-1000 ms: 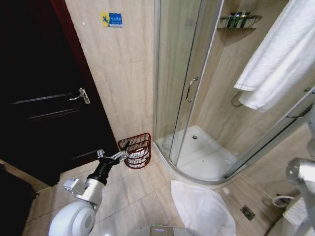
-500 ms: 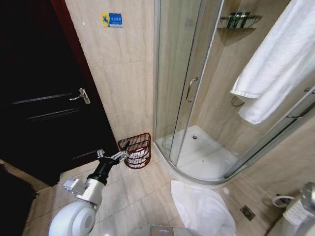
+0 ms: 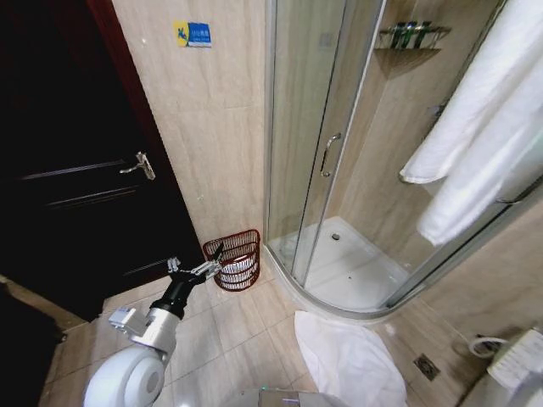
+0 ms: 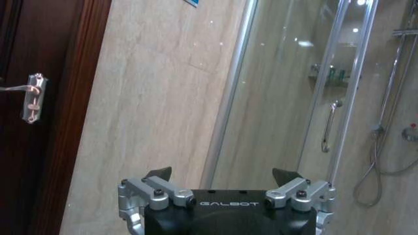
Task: Discard the used towel into the hamper.
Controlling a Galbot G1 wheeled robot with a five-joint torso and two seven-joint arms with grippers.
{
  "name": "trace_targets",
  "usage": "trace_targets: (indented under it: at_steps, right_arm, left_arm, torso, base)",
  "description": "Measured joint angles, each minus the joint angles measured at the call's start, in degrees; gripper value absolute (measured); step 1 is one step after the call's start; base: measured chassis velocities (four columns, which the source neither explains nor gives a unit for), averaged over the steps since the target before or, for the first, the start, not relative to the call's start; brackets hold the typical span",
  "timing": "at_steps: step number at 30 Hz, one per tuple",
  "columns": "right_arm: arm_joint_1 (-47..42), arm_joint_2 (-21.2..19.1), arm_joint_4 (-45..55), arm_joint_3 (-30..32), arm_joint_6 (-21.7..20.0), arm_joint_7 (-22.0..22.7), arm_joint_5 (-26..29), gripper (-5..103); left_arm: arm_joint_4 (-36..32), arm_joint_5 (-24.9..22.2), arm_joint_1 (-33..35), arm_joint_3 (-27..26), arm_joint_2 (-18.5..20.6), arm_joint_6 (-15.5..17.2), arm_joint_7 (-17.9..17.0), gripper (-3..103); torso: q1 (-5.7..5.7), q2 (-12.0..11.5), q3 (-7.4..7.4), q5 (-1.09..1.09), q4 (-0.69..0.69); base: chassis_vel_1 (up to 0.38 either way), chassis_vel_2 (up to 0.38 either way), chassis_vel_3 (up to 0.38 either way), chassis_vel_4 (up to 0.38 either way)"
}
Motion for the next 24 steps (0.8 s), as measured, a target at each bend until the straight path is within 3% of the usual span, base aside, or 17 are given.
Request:
trace_targets:
  at_steps: [7,14,24]
  right_arm:
    - [-12.10,3.83,4.97,6.00,1.24,0.13,-0.93,6]
    - [-19.78,7.27,7.65,8.20,3.34,0.02,-2.65,6]
    - [-28.91,16.08,11.99,10.06,7.68,-0.93,-4.74,6]
  left_arm:
    - [0.00,0.00,0.00,0.00,0.00,0.00,0.00,100]
    - [0.00,0.00,0.00,0.00,0.00,0.00,0.00,100]
    - [0.00,0.00,0.00,0.00,0.00,0.00,0.00,100]
  torso:
    - [0.00,0.00,0.00,0.02,0.00]
    - [0.00,0.00,0.00,-0.01,0.00]
    - [0.00,0.00,0.00,0.00,0.00]
  base:
    - [0.000,0.000,0.000,0.000]
    - [0.000,0.000,0.000,0.000]
    - [0.000,0.000,0.000,0.000]
